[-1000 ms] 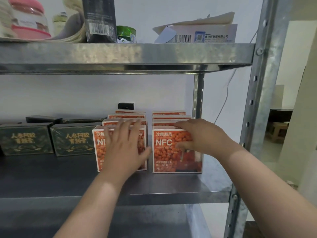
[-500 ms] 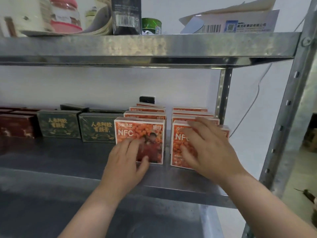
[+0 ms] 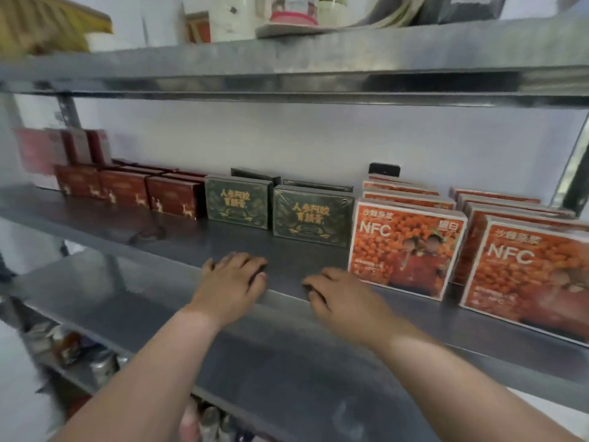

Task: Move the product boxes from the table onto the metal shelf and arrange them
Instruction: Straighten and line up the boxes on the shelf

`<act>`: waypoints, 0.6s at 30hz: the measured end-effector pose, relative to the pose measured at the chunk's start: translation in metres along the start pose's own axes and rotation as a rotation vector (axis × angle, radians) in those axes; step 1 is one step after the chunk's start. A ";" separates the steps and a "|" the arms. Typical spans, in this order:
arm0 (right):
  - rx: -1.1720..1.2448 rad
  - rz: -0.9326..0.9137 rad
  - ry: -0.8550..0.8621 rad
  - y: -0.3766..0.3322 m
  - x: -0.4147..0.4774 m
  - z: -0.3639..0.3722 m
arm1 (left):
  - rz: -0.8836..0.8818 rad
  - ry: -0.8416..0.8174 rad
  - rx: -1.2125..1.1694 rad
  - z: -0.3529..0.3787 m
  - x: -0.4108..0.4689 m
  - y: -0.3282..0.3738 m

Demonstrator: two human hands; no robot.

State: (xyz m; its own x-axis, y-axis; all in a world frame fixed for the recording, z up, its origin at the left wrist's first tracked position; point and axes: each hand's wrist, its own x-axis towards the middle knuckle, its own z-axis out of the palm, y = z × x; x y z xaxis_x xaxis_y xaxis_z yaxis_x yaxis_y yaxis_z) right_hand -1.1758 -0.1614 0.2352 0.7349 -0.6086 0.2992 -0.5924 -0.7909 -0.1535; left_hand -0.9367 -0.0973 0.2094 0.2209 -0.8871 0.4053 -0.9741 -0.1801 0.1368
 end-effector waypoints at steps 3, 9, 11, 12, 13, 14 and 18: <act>0.024 0.041 -0.079 -0.032 0.053 0.023 | -0.019 -0.074 0.001 -0.010 0.009 -0.045; -0.035 0.137 -0.226 -0.105 0.141 0.053 | -0.082 -0.210 0.022 -0.023 0.031 -0.129; -0.062 0.186 -0.259 -0.125 0.164 0.061 | -0.098 -0.216 0.046 -0.027 0.036 -0.153; -0.064 0.198 -0.266 -0.134 0.175 0.064 | -0.104 -0.212 0.052 -0.028 0.039 -0.164; -0.062 0.200 -0.273 -0.142 0.185 0.068 | -0.113 -0.203 0.052 -0.030 0.041 -0.176; -0.056 0.199 -0.282 -0.148 0.196 0.071 | -0.123 -0.195 0.051 -0.031 0.044 -0.188; -0.052 0.162 -0.311 -0.169 0.241 0.087 | -0.131 -0.196 0.044 -0.034 0.054 -0.239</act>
State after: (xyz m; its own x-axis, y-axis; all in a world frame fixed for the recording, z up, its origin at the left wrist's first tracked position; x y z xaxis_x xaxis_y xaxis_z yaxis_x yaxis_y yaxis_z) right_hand -0.8699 -0.1796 0.2514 0.6905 -0.7228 -0.0276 -0.7198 -0.6828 -0.1254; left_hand -0.6908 -0.0875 0.2294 0.3364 -0.9196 0.2031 -0.9397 -0.3138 0.1358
